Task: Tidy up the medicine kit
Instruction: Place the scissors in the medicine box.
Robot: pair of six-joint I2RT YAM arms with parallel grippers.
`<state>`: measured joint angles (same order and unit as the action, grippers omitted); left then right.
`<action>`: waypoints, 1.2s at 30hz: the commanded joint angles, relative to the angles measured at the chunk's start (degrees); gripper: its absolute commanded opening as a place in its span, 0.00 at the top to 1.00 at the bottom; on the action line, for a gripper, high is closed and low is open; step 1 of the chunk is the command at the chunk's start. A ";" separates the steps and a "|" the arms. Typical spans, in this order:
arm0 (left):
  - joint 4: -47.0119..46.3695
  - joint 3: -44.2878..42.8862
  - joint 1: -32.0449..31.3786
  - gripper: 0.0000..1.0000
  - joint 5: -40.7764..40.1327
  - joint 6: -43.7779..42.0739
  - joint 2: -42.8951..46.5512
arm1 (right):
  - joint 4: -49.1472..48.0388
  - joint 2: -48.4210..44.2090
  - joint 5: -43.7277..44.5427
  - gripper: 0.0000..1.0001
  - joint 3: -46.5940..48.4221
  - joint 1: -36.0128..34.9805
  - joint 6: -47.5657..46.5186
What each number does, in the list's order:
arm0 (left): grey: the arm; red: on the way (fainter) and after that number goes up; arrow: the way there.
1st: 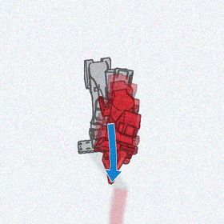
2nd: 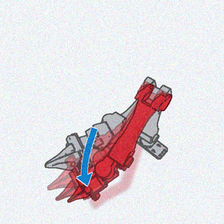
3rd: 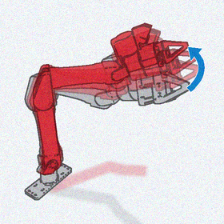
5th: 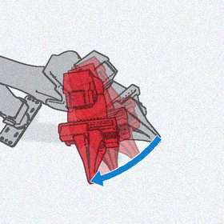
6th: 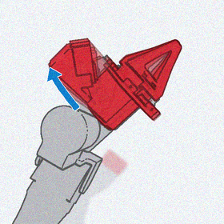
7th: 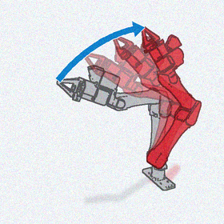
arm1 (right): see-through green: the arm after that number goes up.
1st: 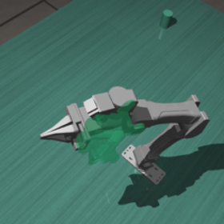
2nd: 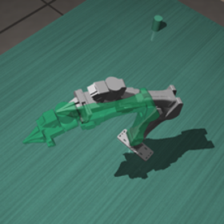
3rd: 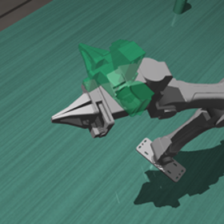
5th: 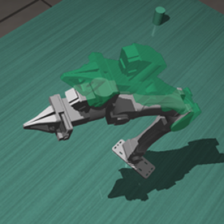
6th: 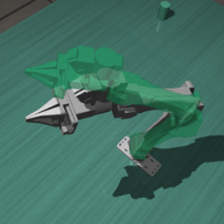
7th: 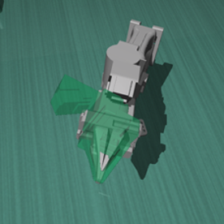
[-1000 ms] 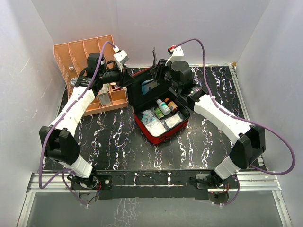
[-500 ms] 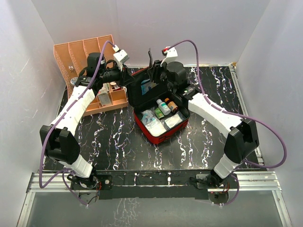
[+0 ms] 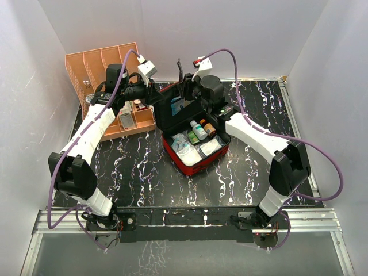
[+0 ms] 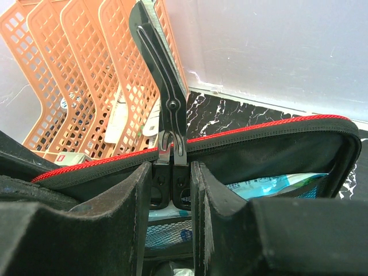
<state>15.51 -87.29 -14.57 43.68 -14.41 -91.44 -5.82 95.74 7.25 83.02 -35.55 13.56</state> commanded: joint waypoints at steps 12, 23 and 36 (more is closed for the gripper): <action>7.69 -0.16 -0.37 1.00 2.82 -0.67 0.05 | -15.23 2.12 -8.02 1.00 -7.59 0.05 -1.45; 7.48 -0.60 -0.37 1.00 3.12 -0.41 -0.20 | -5.20 3.66 -10.63 1.00 -4.60 0.05 -1.99; 8.21 -0.43 -0.37 1.00 3.27 -0.89 -0.07 | -2.00 -0.05 -7.77 0.56 -5.99 0.05 -2.29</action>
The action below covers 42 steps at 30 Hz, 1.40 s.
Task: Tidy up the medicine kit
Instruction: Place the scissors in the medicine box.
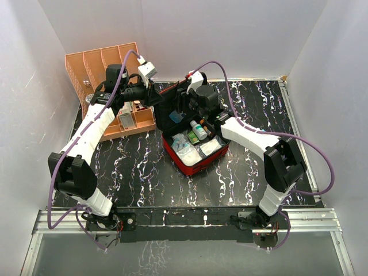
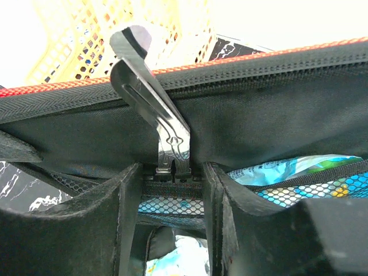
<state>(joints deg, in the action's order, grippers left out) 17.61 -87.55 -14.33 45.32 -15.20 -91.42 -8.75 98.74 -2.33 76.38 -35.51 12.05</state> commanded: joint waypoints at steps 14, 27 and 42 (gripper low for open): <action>6.55 -0.17 -0.59 1.00 2.22 -0.33 -0.30 | -1.43 -6.26 6.69 0.49 1.13 0.01 -3.24; 8.44 -0.17 -0.60 1.00 3.17 -1.06 0.08 | -5.48 -3.33 6.23 0.76 2.31 0.06 -3.53; 9.24 0.01 -0.61 1.00 4.47 -1.25 0.61 | -1.17 6.26 1.94 1.00 8.21 -0.67 -0.68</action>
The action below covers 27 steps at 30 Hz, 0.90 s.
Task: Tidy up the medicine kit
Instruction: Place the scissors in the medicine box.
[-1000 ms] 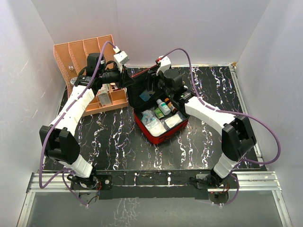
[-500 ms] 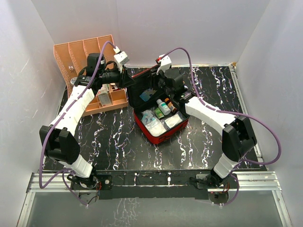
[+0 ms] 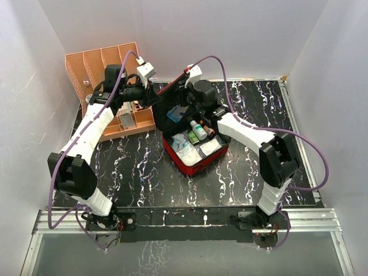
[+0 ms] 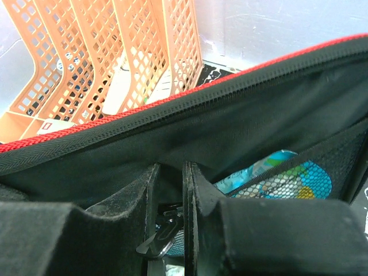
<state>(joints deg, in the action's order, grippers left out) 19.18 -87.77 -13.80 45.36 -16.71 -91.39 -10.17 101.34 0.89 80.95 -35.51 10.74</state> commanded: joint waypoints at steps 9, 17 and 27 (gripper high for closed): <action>8.31 0.40 -1.09 1.00 4.32 -0.13 0.71 | -1.94 -1.05 1.26 0.71 -1.56 -0.89 1.21; 7.64 0.24 -1.09 1.00 4.34 0.20 0.06 | -4.01 -9.30 6.38 0.54 -4.22 -0.87 -0.62; 7.93 0.40 -1.12 1.00 4.30 0.35 0.16 | -3.20 -10.91 9.04 0.60 -4.17 -0.88 -0.88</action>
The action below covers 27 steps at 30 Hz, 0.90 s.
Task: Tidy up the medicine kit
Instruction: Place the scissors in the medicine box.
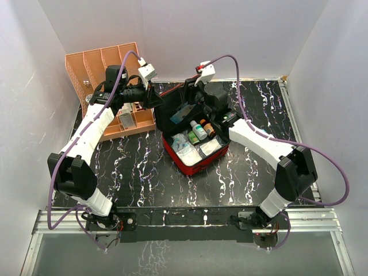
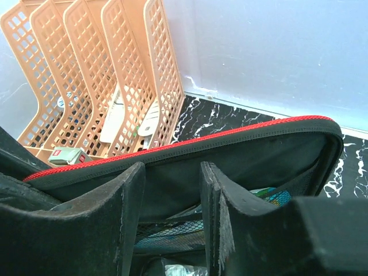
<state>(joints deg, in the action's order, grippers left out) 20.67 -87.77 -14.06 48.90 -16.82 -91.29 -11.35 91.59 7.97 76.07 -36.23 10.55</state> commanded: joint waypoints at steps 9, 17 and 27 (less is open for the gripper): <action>5.80 1.32 -0.87 1.00 -0.43 0.73 0.47 | 15.35 -0.29 20.37 0.67 7.68 2.32 1.00; 6.14 0.92 -0.83 1.00 -0.57 0.32 0.42 | 28.63 -4.11 24.34 0.59 7.09 15.51 12.91; 5.71 0.31 -0.87 1.00 -0.47 0.88 0.47 | 51.69 3.73 17.70 0.55 7.41 31.71 23.23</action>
<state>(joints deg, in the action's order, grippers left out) 20.97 -87.77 -14.11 48.88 -16.49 -91.18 30.61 92.64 29.12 84.05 -8.43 27.57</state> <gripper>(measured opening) 0.112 0.436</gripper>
